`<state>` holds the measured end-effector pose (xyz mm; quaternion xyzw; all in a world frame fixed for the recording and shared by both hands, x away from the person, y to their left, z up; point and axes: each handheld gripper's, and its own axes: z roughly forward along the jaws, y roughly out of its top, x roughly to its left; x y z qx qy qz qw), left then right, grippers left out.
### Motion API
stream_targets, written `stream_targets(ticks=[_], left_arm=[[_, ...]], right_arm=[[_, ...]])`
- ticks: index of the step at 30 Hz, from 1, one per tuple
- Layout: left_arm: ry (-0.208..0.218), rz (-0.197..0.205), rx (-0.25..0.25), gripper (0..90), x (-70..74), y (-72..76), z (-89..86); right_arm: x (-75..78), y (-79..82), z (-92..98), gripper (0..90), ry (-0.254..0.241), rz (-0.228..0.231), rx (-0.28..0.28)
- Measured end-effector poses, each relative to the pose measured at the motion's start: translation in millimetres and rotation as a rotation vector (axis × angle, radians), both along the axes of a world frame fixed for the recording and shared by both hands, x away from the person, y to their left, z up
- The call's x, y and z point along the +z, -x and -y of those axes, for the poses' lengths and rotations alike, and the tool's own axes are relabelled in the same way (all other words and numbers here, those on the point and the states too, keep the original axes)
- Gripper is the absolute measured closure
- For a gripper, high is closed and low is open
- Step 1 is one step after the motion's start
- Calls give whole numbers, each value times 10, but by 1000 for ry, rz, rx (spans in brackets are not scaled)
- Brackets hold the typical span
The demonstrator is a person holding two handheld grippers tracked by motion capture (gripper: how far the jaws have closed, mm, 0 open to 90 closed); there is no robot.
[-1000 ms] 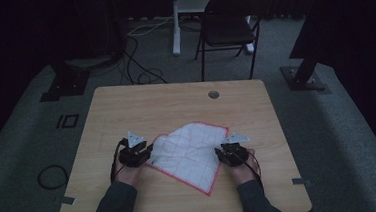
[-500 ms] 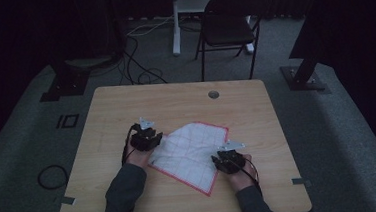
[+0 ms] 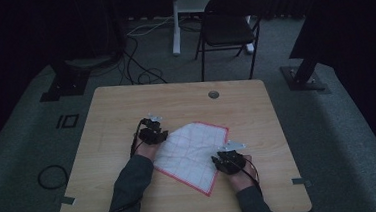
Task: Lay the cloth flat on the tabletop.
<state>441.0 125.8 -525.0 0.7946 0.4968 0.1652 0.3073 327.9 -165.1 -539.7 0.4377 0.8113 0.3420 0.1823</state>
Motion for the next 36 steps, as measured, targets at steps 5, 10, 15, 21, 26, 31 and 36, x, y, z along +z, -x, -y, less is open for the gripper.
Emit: stream_targets(ticks=[5,10,15,21,26,31,36], left_arm=[[-2,-30,-8,685,-13,18,15],[-11,-37,-22,875,15,94,40],[20,47,-34,881,184,283,56],[50,140,-97,881,365,622,139],[79,176,-166,880,341,931,237],[98,162,-212,878,235,1173,306],[79,133,-267,877,95,1374,379]], right_arm=[[-2,0,5,664,0,1,3],[-3,0,6,664,-2,0,2],[-4,0,10,665,-1,2,5],[-5,3,8,664,2,4,5],[-6,5,7,665,2,4,5],[-6,6,8,664,0,2,3],[-6,6,8,664,1,3,4]])
